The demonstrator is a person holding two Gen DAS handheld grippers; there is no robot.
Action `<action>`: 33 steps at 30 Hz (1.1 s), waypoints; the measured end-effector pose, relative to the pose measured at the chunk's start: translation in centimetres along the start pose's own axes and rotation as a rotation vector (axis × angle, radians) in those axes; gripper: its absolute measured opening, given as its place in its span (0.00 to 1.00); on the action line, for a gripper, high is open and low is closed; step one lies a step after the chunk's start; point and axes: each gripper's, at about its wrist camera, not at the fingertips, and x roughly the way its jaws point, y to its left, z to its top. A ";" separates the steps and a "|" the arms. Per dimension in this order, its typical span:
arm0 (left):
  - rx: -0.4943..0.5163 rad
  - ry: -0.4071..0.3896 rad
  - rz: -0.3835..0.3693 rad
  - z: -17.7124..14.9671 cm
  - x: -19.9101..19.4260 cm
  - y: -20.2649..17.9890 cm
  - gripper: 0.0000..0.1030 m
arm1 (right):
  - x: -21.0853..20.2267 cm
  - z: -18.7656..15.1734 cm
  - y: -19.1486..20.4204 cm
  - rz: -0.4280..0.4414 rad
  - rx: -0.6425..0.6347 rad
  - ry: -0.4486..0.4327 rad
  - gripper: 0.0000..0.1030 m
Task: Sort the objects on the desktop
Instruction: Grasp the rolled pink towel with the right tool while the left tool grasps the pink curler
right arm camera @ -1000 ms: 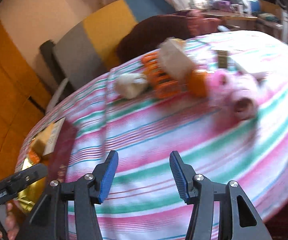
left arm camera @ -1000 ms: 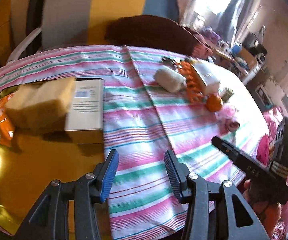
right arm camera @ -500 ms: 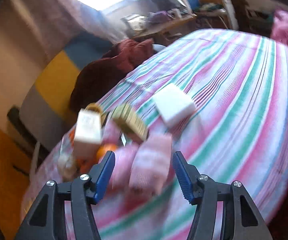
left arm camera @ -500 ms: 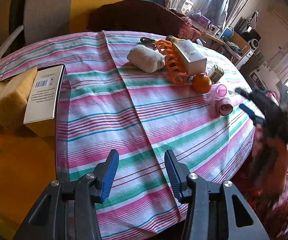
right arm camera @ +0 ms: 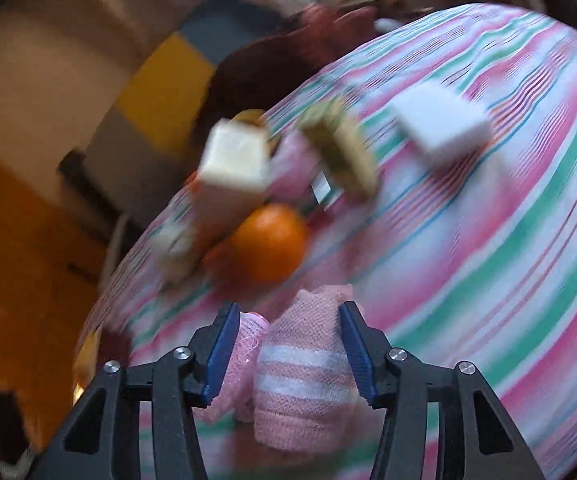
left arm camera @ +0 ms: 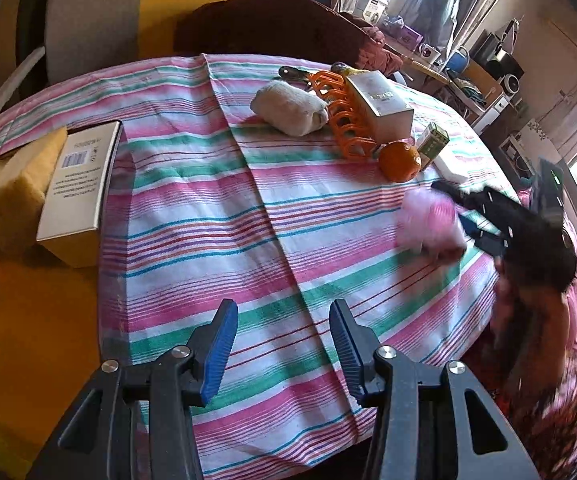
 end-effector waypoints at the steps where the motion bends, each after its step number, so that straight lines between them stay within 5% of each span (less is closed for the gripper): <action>1: 0.006 0.000 -0.002 0.1 0.1 -0.2 0.47 | -0.3 -0.6 0.2 0.002 -0.007 -0.002 0.53; 6: 0.034 -0.007 -0.032 0.7 0.1 -1.6 0.47 | -2.5 -2.3 0.1 -0.021 0.018 -0.059 0.57; 15: 0.152 -0.016 -0.133 2.1 0.6 -7.4 0.47 | -2.7 -3.7 -1.9 -0.025 0.113 -0.022 0.57; 19: 0.189 -0.001 -0.152 2.8 1.6 -9.6 0.47 | -1.7 -4.0 -0.7 -0.071 0.016 -0.012 0.57; 24: 0.185 0.010 -0.192 4.0 2.4 -11.0 0.48 | -1.5 -4.2 -0.4 -0.091 -0.033 -0.003 0.32; 33: 0.209 0.085 -0.100 5.2 6.6 -12.0 0.50 | -2.9 -3.5 -0.4 -0.178 -0.062 -0.008 0.28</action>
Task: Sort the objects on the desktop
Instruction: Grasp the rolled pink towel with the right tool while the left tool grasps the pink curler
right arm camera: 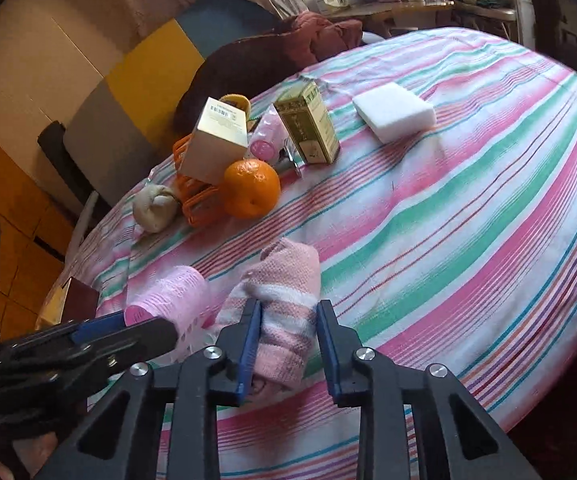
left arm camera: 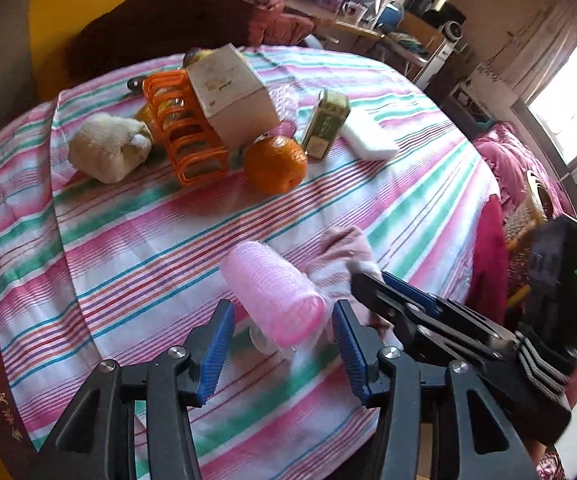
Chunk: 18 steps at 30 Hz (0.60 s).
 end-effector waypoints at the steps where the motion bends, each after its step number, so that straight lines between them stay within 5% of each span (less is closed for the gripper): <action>1: -0.003 0.005 0.012 0.1 0.4 0.1 0.50 | 0.3 -0.1 -0.2 0.008 0.009 0.011 0.28; 7: -0.105 0.004 0.016 -0.5 1.3 3.0 0.34 | 0.8 -0.5 -0.3 0.034 0.019 0.024 0.28; 18: -0.188 -0.046 -0.052 -3.5 -1.3 6.4 0.33 | 0.3 -1.0 1.5 0.112 0.023 0.040 0.23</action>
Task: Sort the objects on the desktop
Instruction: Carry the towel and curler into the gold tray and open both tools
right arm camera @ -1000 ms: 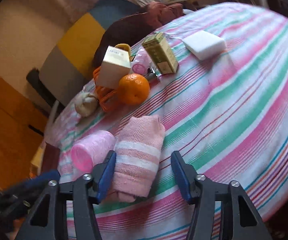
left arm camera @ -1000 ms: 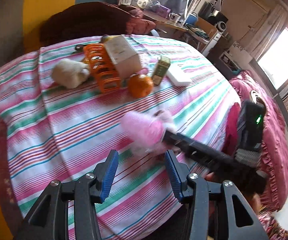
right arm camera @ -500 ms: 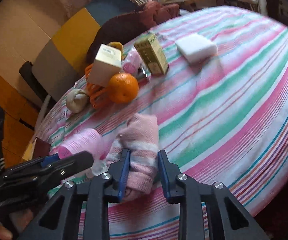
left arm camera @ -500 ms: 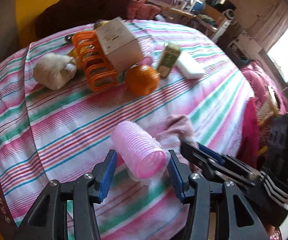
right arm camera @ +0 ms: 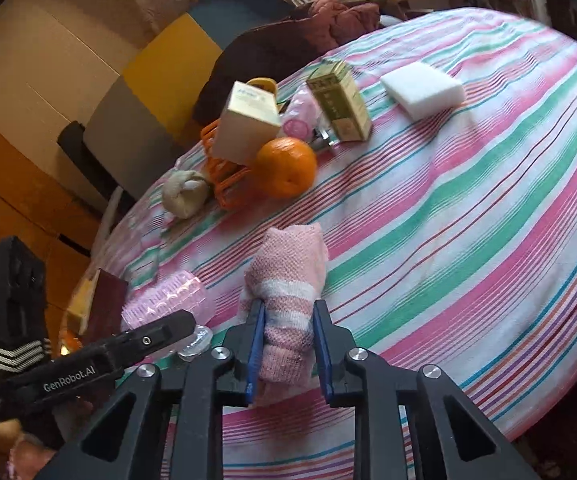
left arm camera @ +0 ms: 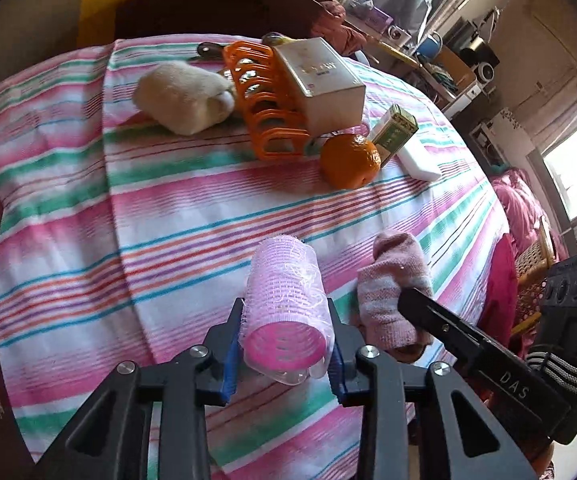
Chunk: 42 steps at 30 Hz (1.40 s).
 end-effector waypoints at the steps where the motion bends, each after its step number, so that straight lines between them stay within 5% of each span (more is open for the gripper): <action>1: 0.001 -0.003 -0.004 -0.1 -0.3 0.1 0.33 | 0.0 -0.2 0.3 0.006 0.000 0.008 0.23; 20: -0.032 -0.182 0.009 -2.3 -10.4 4.3 0.33 | -1.3 -1.6 9.0 0.153 -0.079 0.041 0.23; 42: -0.397 -0.345 0.204 -9.4 -20.5 23.8 0.33 | 8.3 -8.1 29.8 0.345 -0.376 0.304 0.23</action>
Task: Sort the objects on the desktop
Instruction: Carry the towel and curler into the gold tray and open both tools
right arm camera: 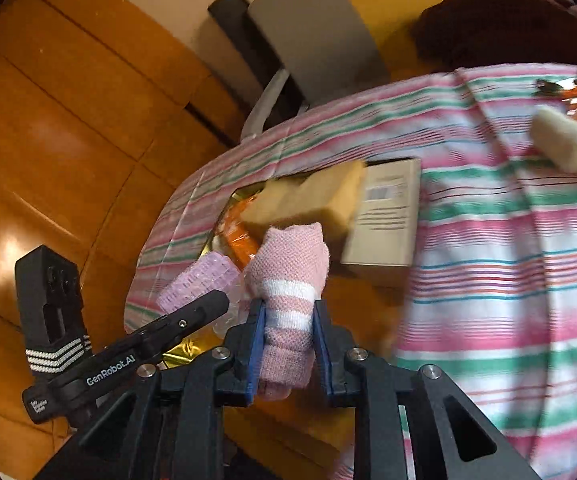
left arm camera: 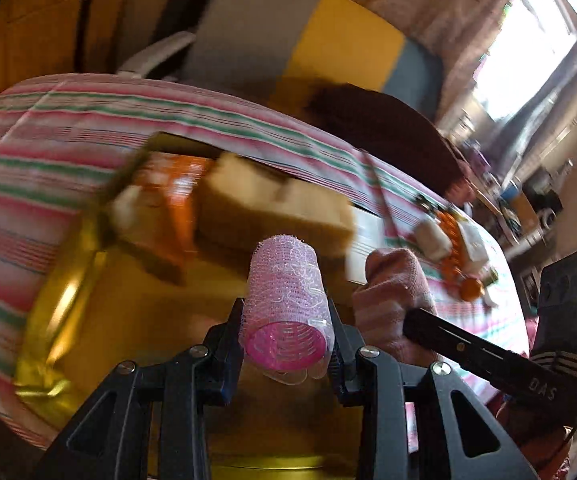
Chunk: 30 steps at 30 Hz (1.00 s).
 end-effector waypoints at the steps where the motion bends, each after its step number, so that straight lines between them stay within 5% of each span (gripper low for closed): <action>1: -0.009 -0.006 0.014 0.1 -0.1 0.8 0.33 | 0.9 0.2 0.4 0.001 -0.003 0.013 0.23; 8: 0.014 -0.018 0.131 0.9 0.2 4.7 0.34 | 7.6 1.8 2.1 -0.010 0.029 0.070 0.24; 12: 0.028 -0.003 0.222 1.8 0.8 5.2 0.39 | 10.3 2.4 2.5 0.025 0.073 0.105 0.36; 14: 0.010 -0.023 0.206 1.9 0.2 5.5 0.46 | 10.1 2.2 2.7 0.043 0.066 0.111 0.41; 22: -0.112 -0.070 0.147 1.7 -0.9 6.8 0.47 | 7.5 0.9 2.6 -0.008 -0.005 0.092 0.41; 30: -0.167 -0.055 0.131 0.4 -0.8 7.0 0.47 | 9.3 0.4 2.3 -0.025 0.015 0.123 0.41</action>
